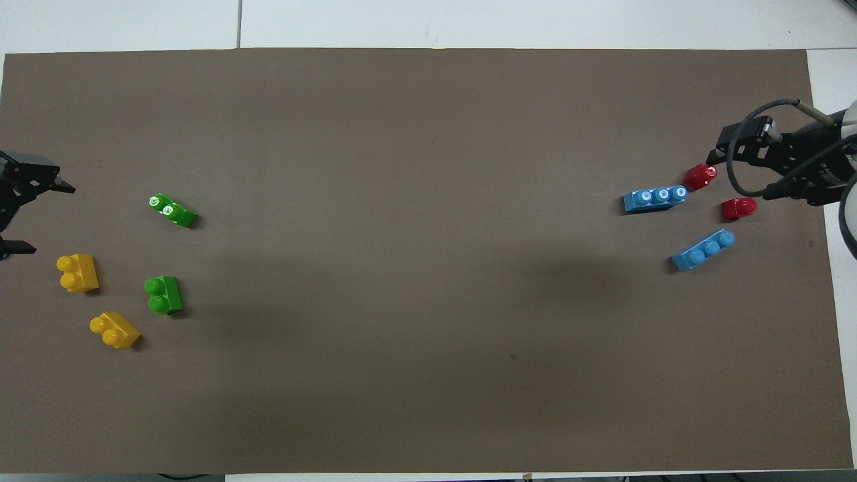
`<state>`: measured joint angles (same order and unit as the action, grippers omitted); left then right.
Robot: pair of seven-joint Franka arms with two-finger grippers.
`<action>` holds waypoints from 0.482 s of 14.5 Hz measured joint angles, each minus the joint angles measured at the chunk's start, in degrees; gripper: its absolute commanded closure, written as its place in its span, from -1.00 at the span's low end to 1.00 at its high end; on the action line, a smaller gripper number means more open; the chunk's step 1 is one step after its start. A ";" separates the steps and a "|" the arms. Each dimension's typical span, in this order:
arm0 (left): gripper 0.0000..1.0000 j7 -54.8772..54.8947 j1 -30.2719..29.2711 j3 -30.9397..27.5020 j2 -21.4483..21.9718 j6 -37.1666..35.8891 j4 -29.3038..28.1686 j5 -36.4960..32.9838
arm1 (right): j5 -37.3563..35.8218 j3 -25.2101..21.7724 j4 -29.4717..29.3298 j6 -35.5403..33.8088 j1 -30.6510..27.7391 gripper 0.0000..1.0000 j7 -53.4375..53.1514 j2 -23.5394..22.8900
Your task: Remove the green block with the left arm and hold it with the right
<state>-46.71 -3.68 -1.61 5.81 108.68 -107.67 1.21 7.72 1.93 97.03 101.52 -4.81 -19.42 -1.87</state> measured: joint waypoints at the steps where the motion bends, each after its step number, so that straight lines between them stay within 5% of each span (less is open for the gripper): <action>1: -1.00 0.00 -0.08 0.00 0.19 -0.09 0.01 0.00 | -0.56 0.22 0.00 -1.71 0.42 -1.00 2.93 1.29; 7: -1.00 0.00 0.18 1.16 3.58 -1.47 0.36 0.00 | -2.59 0.87 0.28 -9.47 3.95 -1.00 11.93 6.94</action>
<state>-46.71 -3.50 -0.46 9.38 107.21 -107.31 1.21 5.14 2.79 97.32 92.05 -0.86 -7.49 5.08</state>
